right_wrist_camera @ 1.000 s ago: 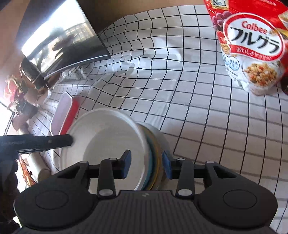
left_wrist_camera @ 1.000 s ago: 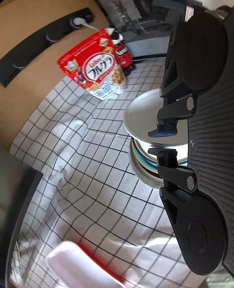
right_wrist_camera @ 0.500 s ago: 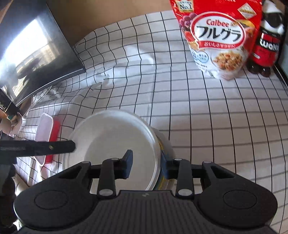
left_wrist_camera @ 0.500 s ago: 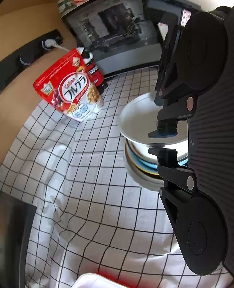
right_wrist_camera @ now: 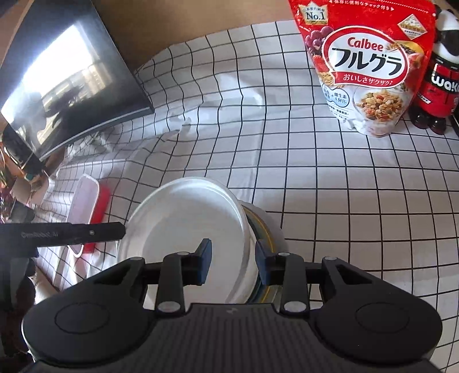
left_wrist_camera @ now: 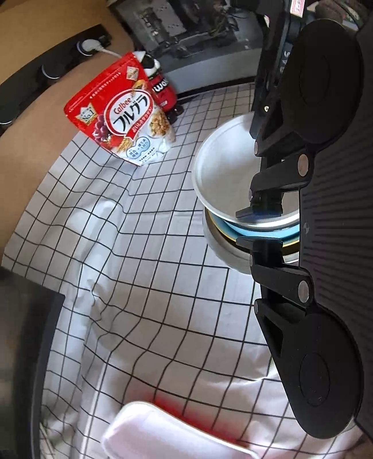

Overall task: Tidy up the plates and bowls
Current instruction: 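Release the stack and move both tools to the red-rimmed white tray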

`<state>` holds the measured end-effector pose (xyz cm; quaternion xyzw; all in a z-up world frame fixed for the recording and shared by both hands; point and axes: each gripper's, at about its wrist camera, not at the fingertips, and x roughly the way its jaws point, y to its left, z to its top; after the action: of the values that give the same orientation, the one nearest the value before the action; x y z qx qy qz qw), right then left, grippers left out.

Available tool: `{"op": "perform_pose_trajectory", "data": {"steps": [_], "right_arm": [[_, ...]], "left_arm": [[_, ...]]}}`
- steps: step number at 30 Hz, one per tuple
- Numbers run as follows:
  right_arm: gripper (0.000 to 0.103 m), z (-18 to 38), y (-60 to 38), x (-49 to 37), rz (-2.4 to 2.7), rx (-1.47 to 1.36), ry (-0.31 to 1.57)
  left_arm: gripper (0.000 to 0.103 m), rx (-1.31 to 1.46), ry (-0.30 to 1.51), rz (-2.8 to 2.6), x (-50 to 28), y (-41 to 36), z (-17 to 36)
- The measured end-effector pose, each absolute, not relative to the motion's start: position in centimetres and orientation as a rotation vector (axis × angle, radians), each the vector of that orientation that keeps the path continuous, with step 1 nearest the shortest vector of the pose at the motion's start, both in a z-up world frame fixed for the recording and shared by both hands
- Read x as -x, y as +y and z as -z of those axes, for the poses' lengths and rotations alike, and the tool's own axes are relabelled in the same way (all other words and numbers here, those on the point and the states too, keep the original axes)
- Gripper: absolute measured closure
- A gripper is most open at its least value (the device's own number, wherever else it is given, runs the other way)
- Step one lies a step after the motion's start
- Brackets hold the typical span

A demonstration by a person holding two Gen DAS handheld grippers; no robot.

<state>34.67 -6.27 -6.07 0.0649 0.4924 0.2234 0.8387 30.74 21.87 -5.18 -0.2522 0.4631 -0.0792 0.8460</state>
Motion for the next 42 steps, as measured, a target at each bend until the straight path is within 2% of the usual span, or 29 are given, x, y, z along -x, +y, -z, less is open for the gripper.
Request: {"op": "perform_pose_trajectory", "data": {"steps": [9,20,26,27,29,31,33,37,42], "right_arm": [[0.070,5.4,-7.8,-34.3,-0.459,-0.112,1.026],[0.070,6.3,-8.6,-33.9,-0.417,-0.119,1.059],[0.069,3.6,-8.4,-33.0,-0.403,-0.103,0.961],[0.068,2.6,-8.0,-32.8,-0.402,-0.086,0.926],[0.058,0.3,-6.7,-32.0,-0.415,-0.049,0.831],[0.041,-1.9,-4.8,-31.2,-0.440,-0.031,0.737],[0.033,-3.6,-2.3,-30.7,-0.480,-0.025,0.667],[0.031,-4.2,3.9,-30.5,-0.563,-0.069,0.661],[0.030,-0.4,12.7,-30.7,-0.656,-0.130,0.750]], "left_arm": [[0.088,0.566,0.901,0.200,-29.6,21.9,3.1],[0.088,0.524,0.963,0.182,-30.1,20.9,4.0],[0.088,0.540,0.925,0.209,-29.6,21.4,2.6],[0.088,0.541,0.913,0.212,-29.4,21.6,2.1],[0.088,0.552,0.867,0.218,-28.8,22.7,0.9],[0.088,0.571,0.790,0.226,-27.7,24.7,-0.7],[0.088,0.568,0.708,0.220,-26.3,27.2,-2.0],[0.088,0.488,0.618,0.097,-23.2,34.1,-3.5],[0.088,0.350,0.756,-0.069,-23.7,41.0,-0.7]]}}
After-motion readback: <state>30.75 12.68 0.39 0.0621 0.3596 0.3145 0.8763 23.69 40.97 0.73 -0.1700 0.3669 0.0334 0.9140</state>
